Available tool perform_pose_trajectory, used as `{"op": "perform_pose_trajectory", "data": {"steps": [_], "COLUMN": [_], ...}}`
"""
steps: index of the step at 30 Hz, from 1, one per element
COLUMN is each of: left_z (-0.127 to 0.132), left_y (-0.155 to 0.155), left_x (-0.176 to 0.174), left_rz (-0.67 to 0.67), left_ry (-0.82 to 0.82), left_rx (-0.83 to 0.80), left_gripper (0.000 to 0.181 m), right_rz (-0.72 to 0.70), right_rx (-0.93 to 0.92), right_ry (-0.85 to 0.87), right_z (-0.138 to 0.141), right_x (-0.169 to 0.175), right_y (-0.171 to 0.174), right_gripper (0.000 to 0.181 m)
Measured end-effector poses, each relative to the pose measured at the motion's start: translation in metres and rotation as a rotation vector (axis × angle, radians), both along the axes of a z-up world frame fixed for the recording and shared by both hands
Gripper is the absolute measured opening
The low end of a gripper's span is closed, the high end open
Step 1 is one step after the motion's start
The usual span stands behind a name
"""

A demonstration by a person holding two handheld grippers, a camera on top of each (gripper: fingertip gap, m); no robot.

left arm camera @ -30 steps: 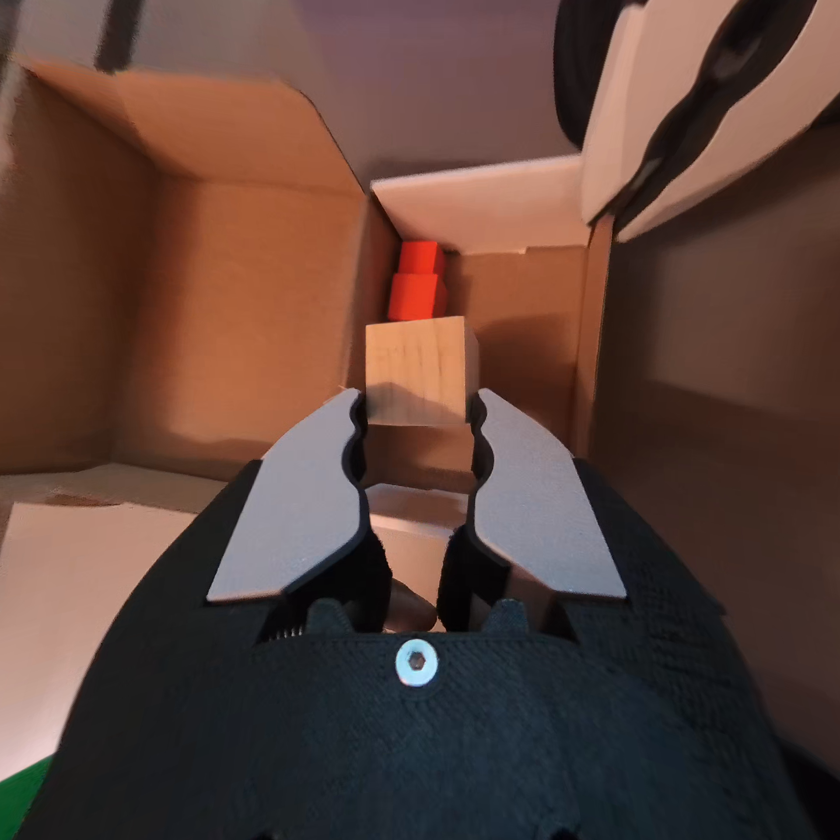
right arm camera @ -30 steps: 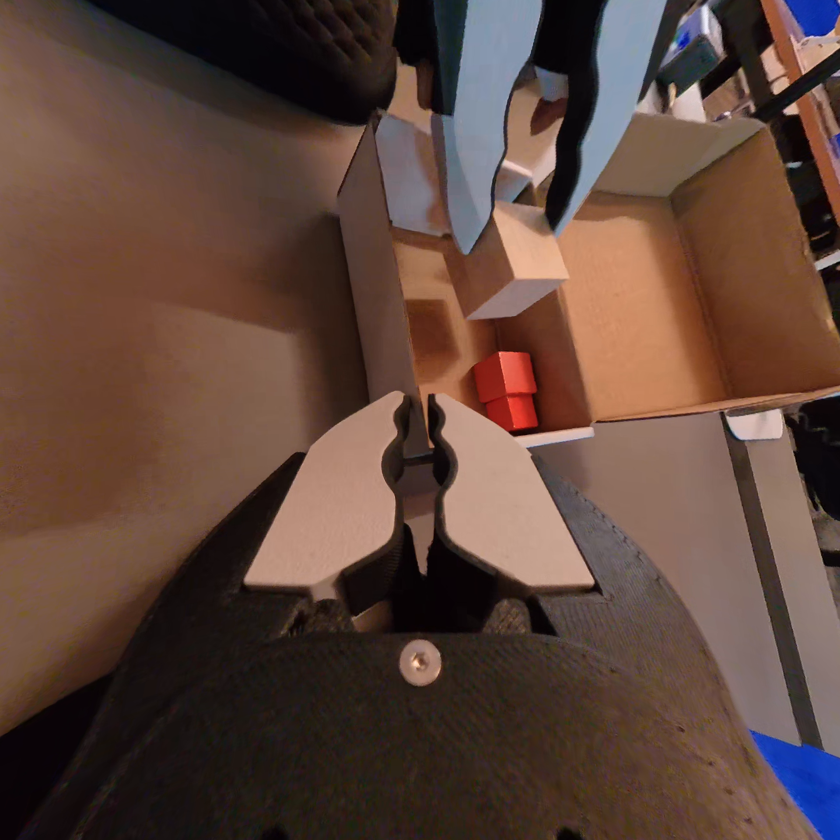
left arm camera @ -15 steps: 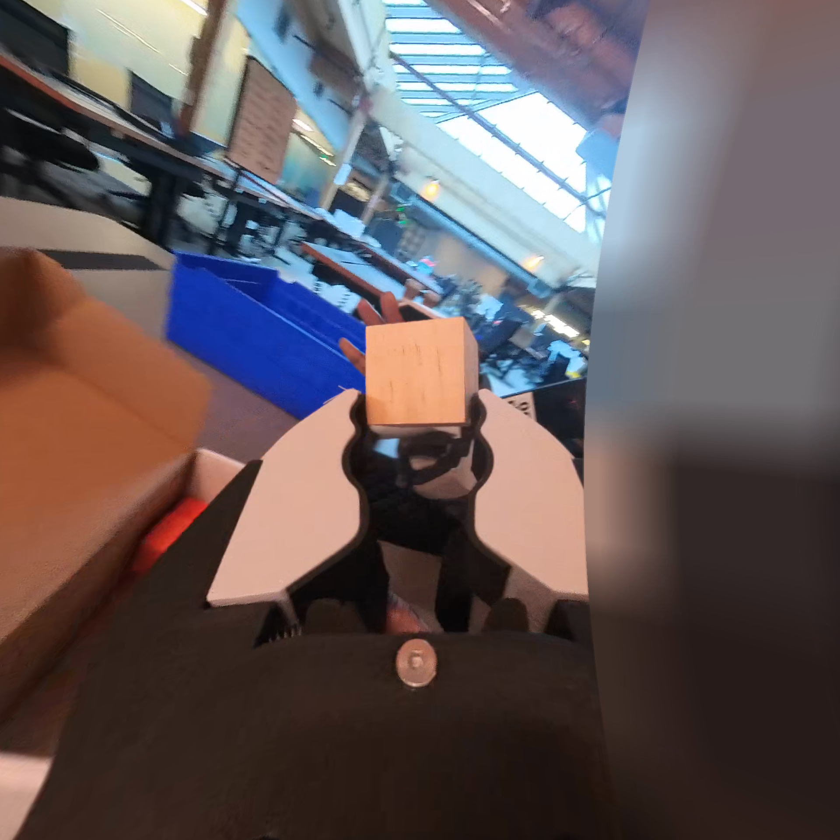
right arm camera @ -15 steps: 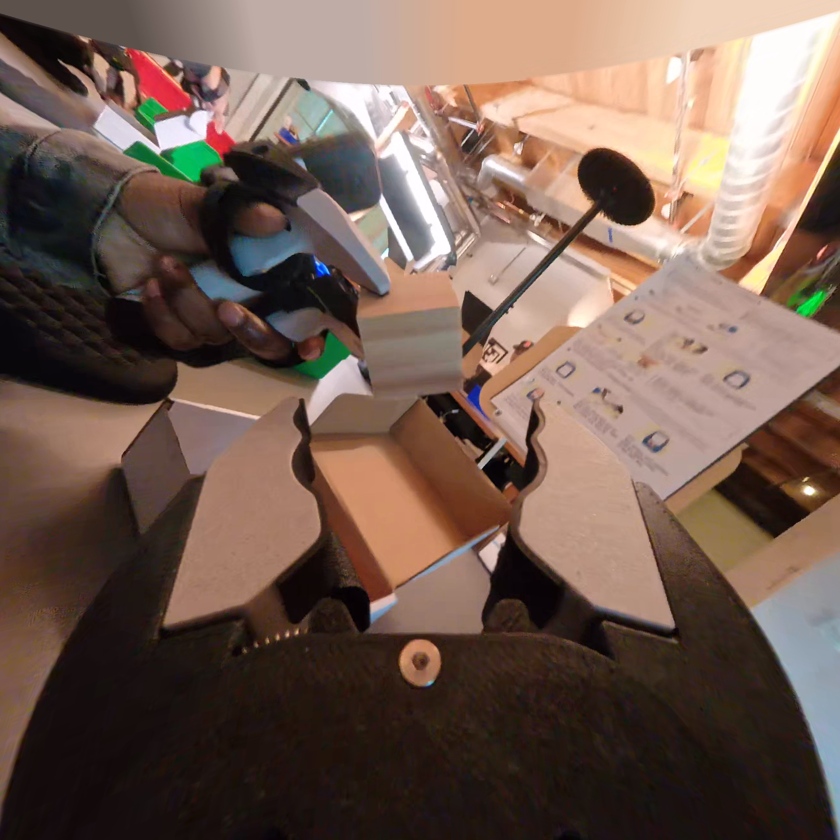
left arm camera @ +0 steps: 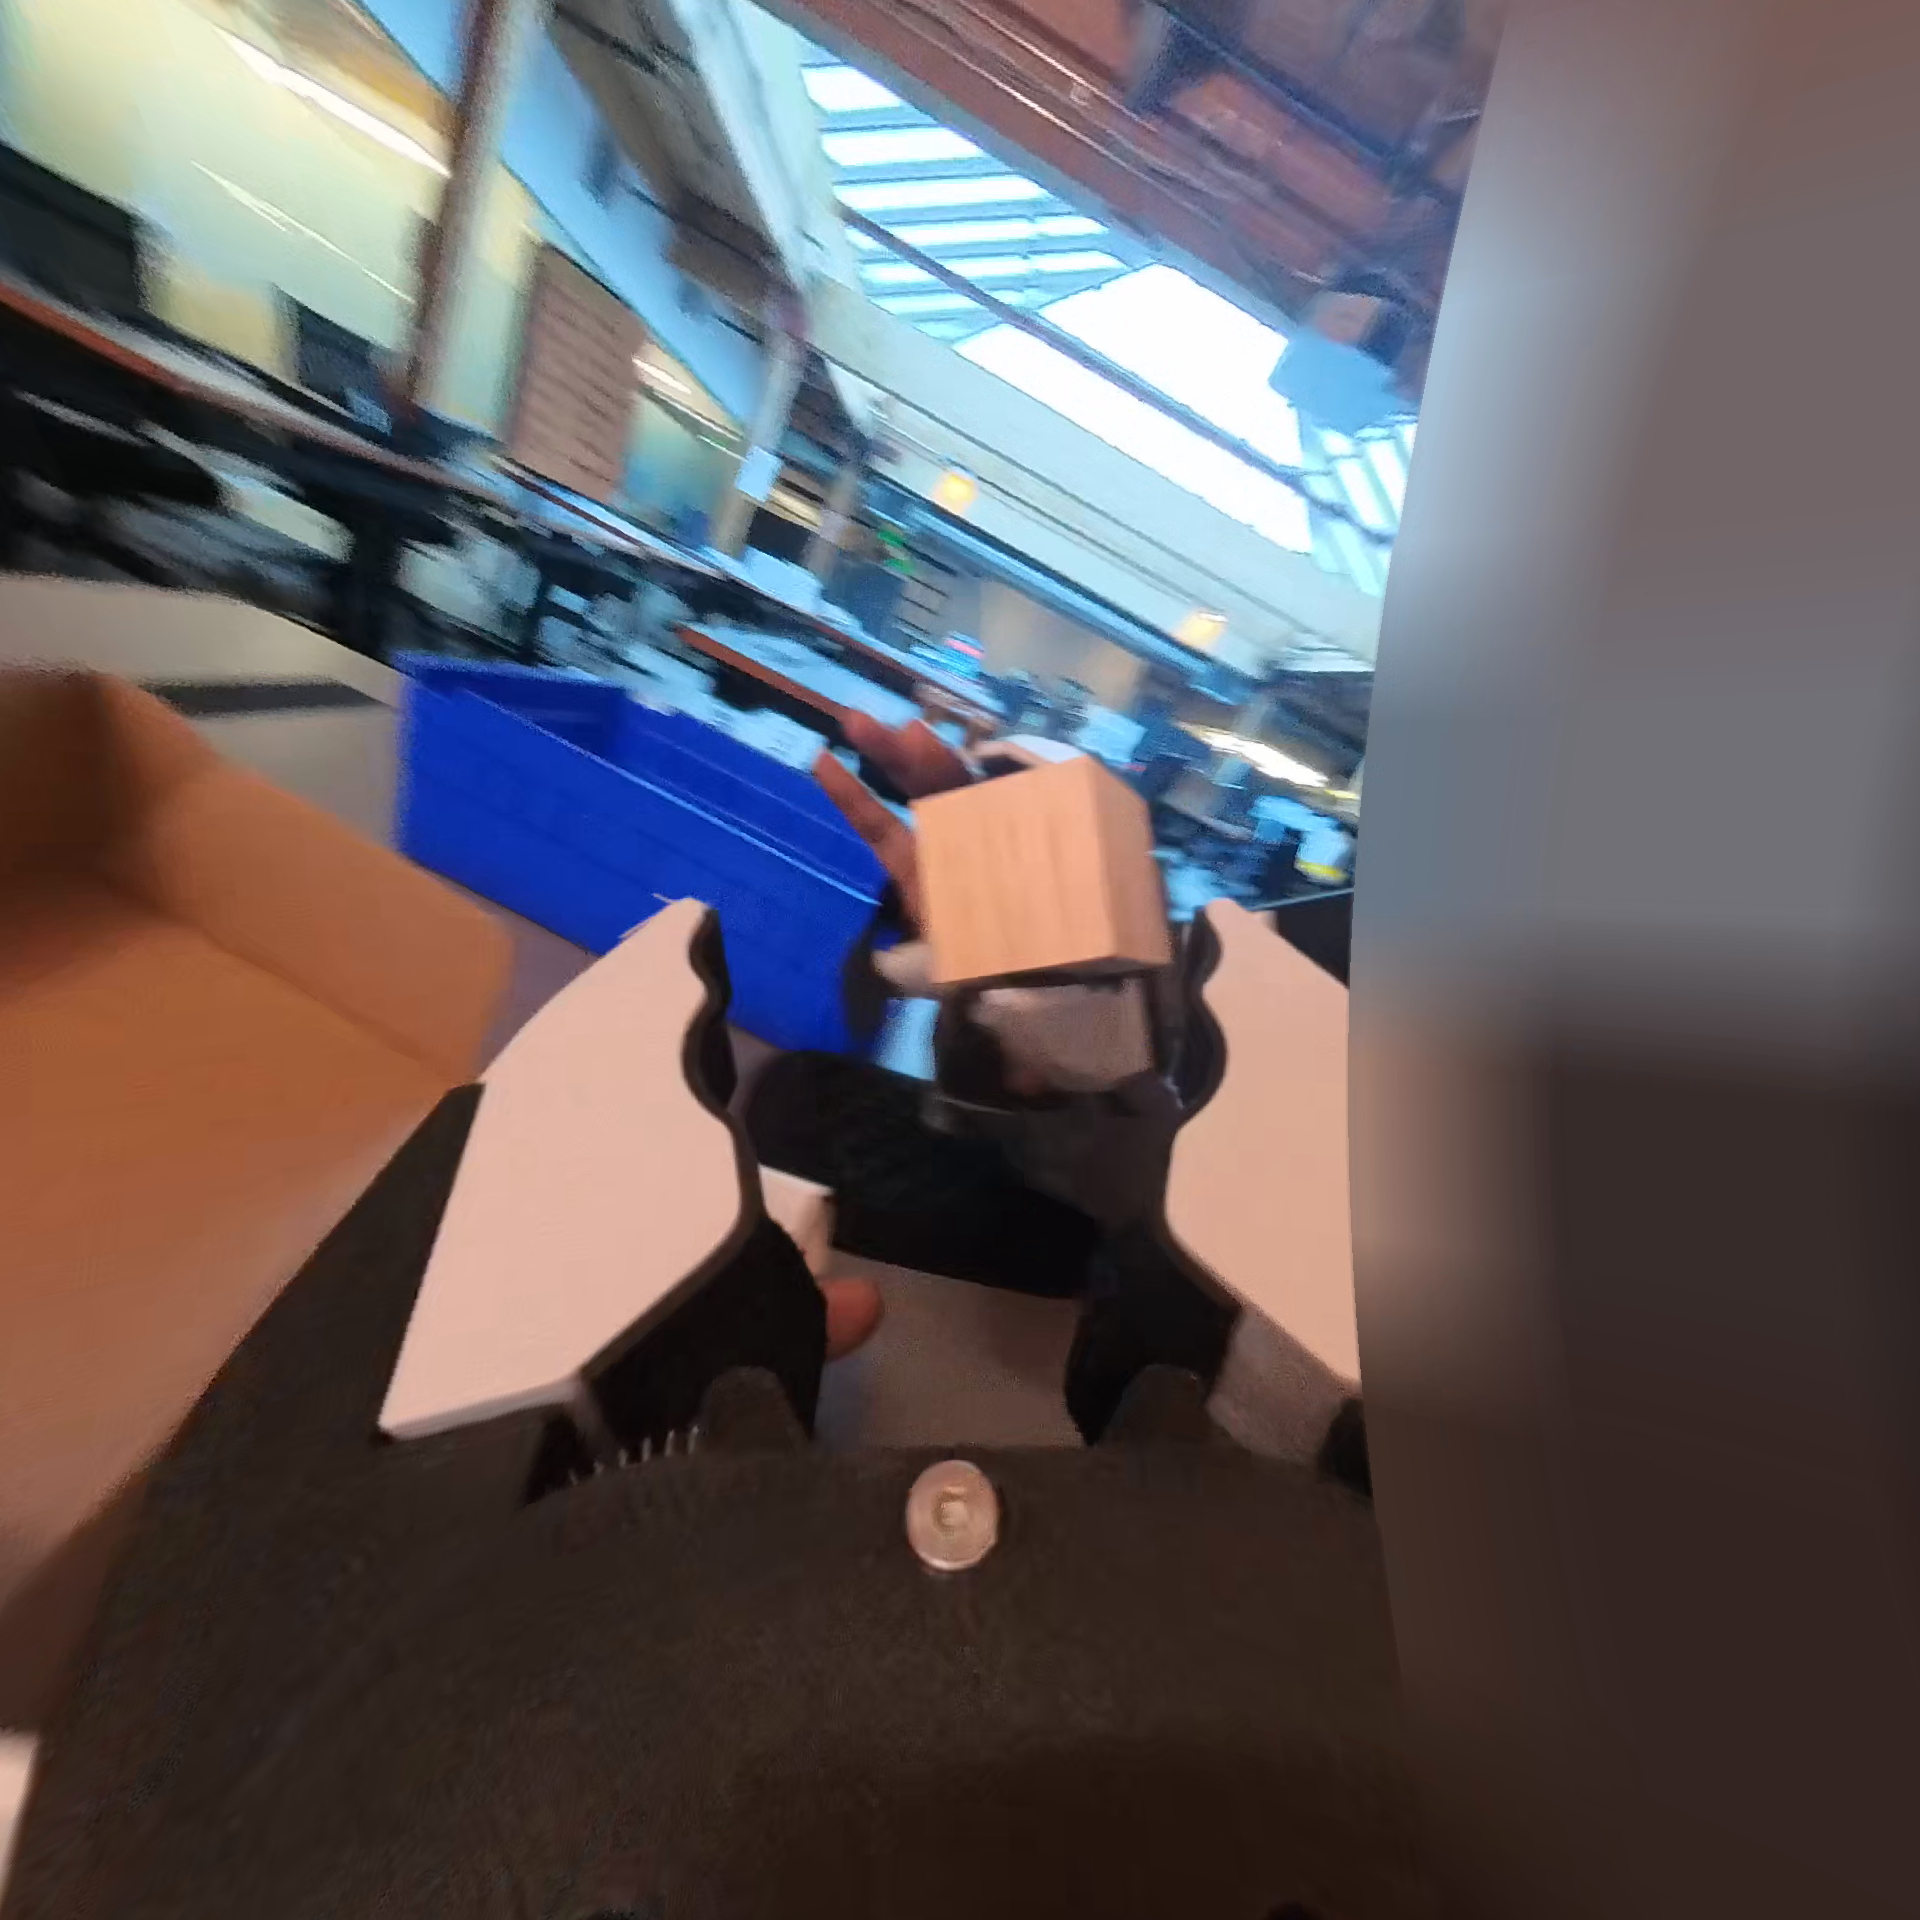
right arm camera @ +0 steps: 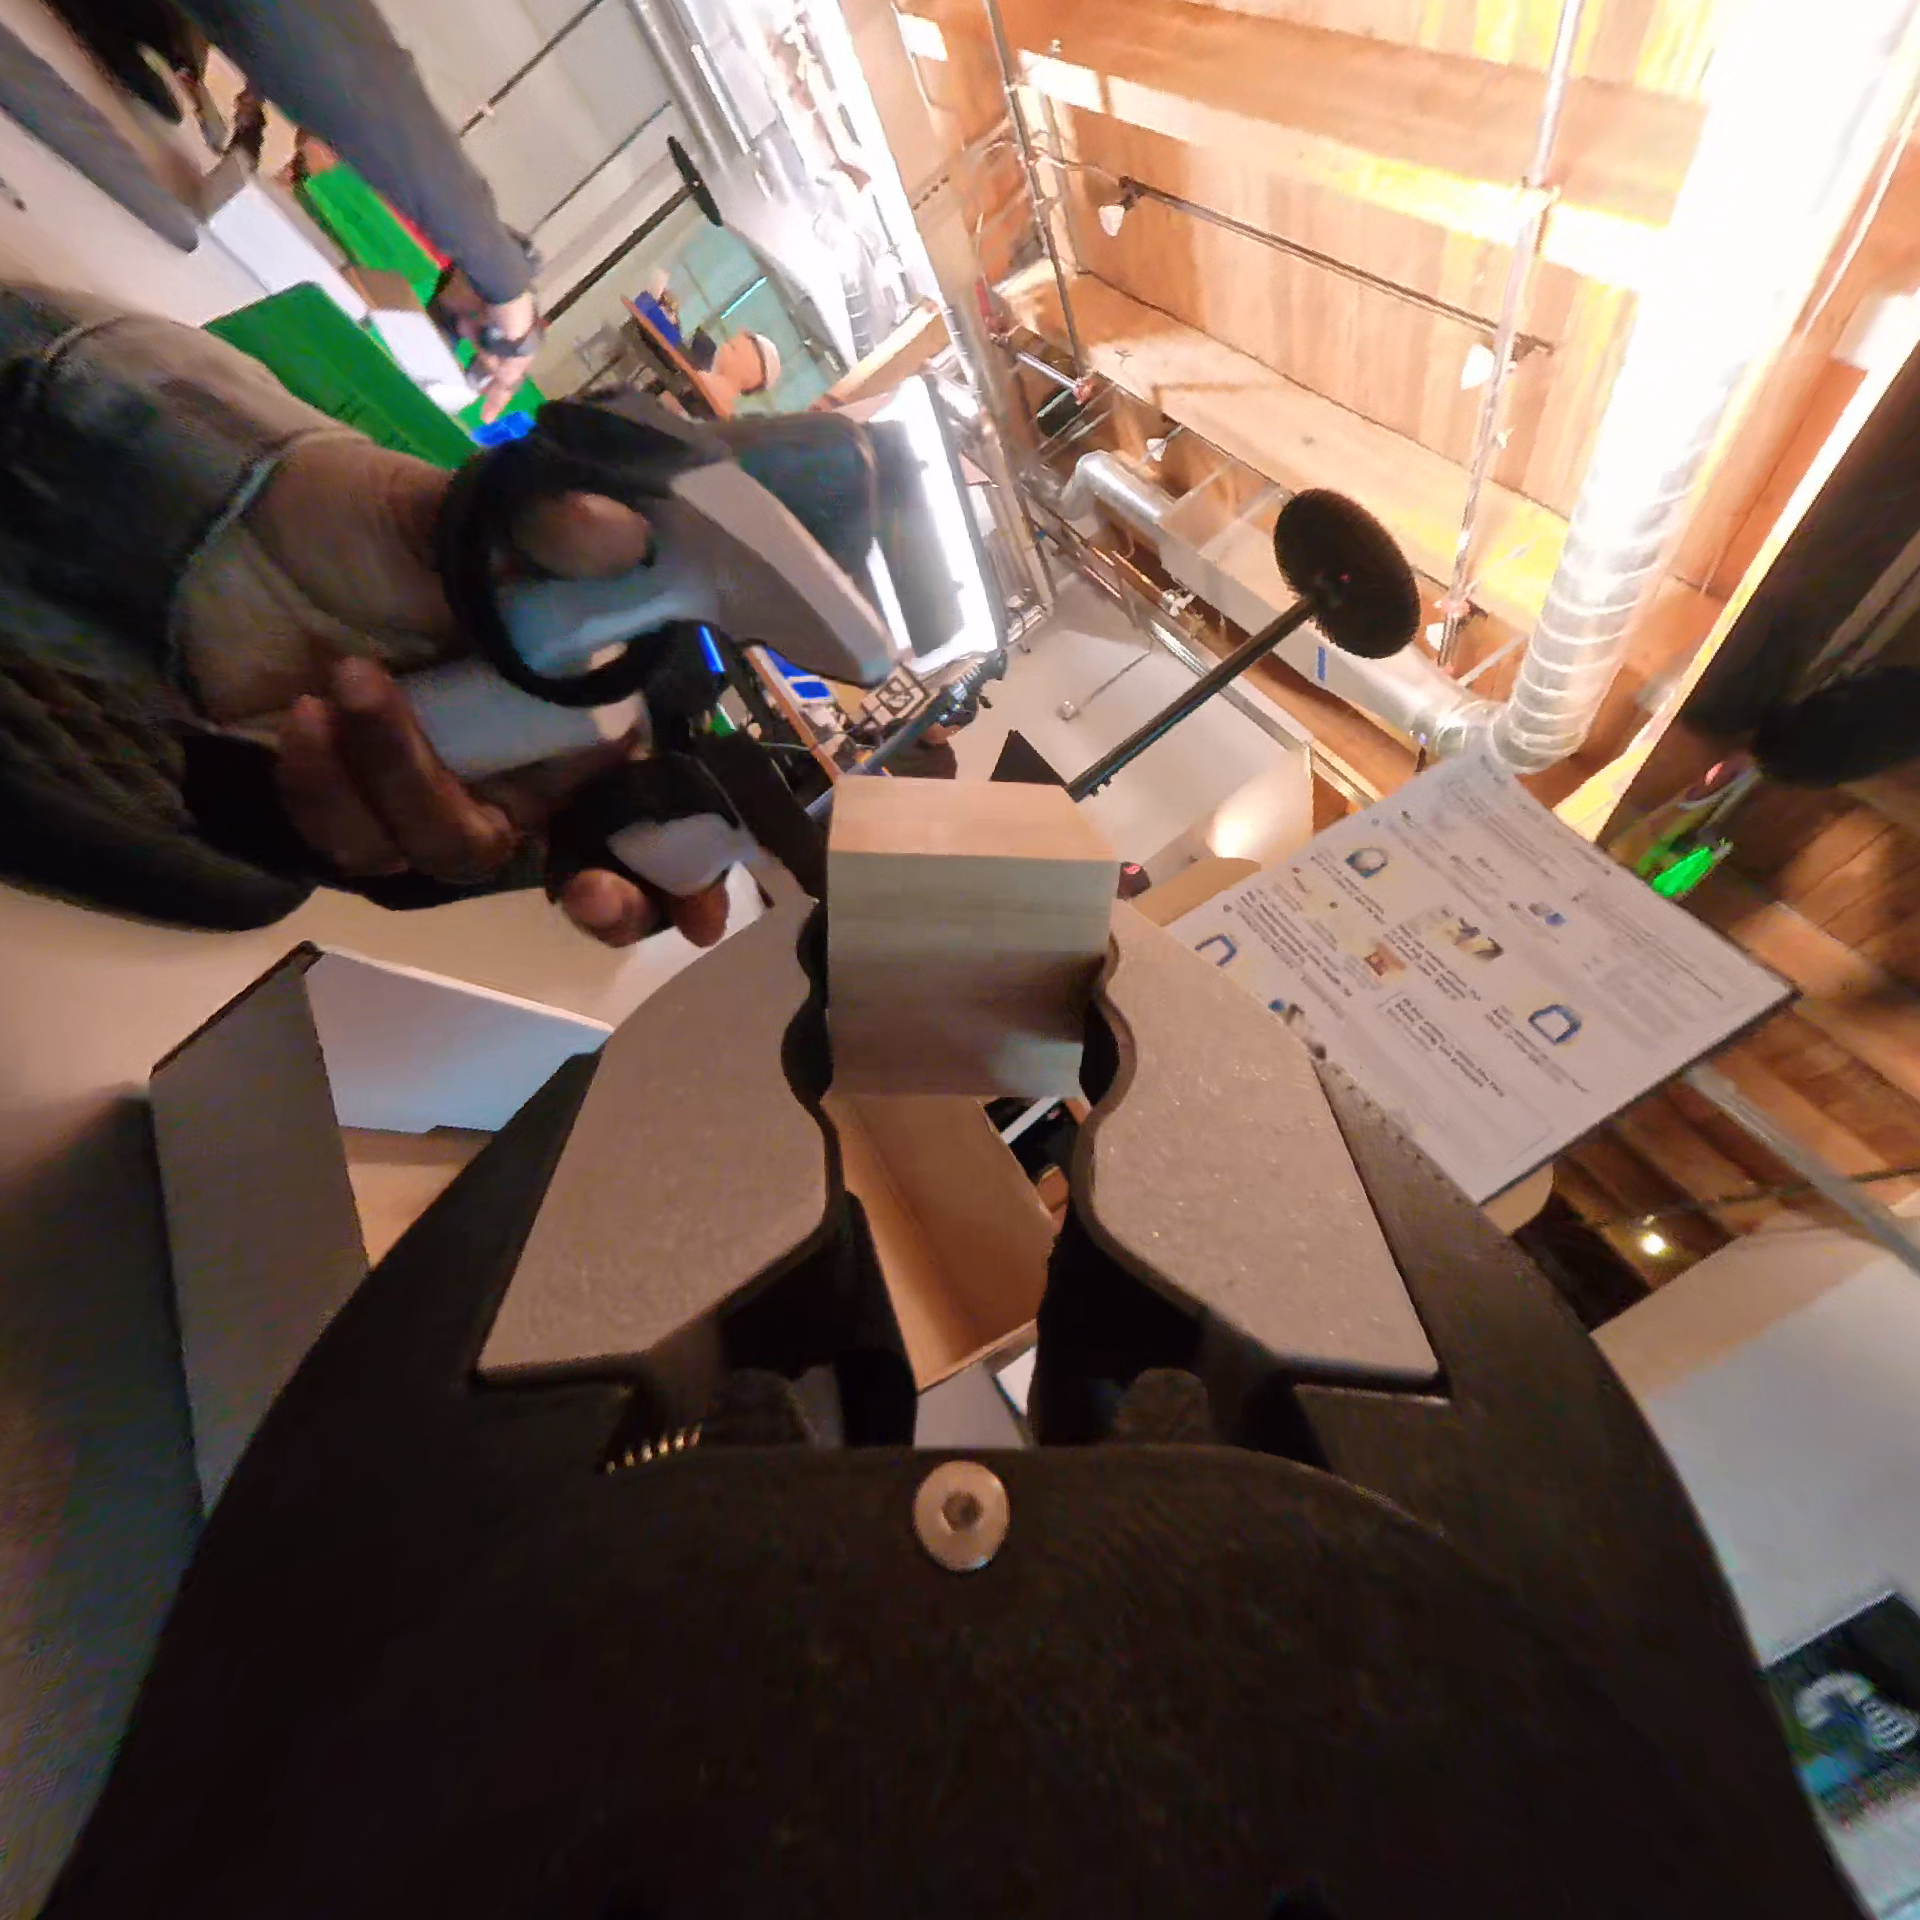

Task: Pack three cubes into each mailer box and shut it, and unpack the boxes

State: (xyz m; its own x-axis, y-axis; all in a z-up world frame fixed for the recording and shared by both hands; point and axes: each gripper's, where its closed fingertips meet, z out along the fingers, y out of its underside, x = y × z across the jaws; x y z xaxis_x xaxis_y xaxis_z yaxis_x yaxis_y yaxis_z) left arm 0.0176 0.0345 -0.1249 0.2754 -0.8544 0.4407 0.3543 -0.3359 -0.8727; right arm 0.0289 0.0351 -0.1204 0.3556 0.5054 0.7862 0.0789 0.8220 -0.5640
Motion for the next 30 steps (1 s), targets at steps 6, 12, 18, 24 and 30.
{"op": "perform_pose_trajectory", "data": {"steps": [6, 12, 18, 24, 30], "left_z": [0.011, -0.005, -0.008, -0.019, -0.021], "left_y": [0.042, 0.055, 0.058, 0.061, 0.061], "left_x": [-0.076, -0.094, -0.098, -0.094, -0.093], "left_rz": [0.606, 0.719, 0.730, 0.726, 0.715], "left_ry": [0.102, 0.294, 0.286, 0.357, 0.359], "left_rx": [0.248, 0.321, 0.304, 0.309, 0.298], "left_gripper": [0.091, 0.091, 0.093, 0.094, 0.095], "right_rz": [-0.061, -0.294, -0.510, -0.550, -0.502], "right_rx": [-0.213, -0.423, -0.750, -0.988, -1.040], "right_ry": [0.188, 0.111, -0.591, -1.176, -1.372], "right_z": [0.024, 0.041, -0.037, -0.121, -0.163], "right_x": [0.050, 0.140, 0.226, 0.259, 0.259], "right_y": [0.032, 0.084, 0.133, 0.151, 0.160], "right_gripper": [0.046, 0.046, 0.046, 0.046, 0.046]}}
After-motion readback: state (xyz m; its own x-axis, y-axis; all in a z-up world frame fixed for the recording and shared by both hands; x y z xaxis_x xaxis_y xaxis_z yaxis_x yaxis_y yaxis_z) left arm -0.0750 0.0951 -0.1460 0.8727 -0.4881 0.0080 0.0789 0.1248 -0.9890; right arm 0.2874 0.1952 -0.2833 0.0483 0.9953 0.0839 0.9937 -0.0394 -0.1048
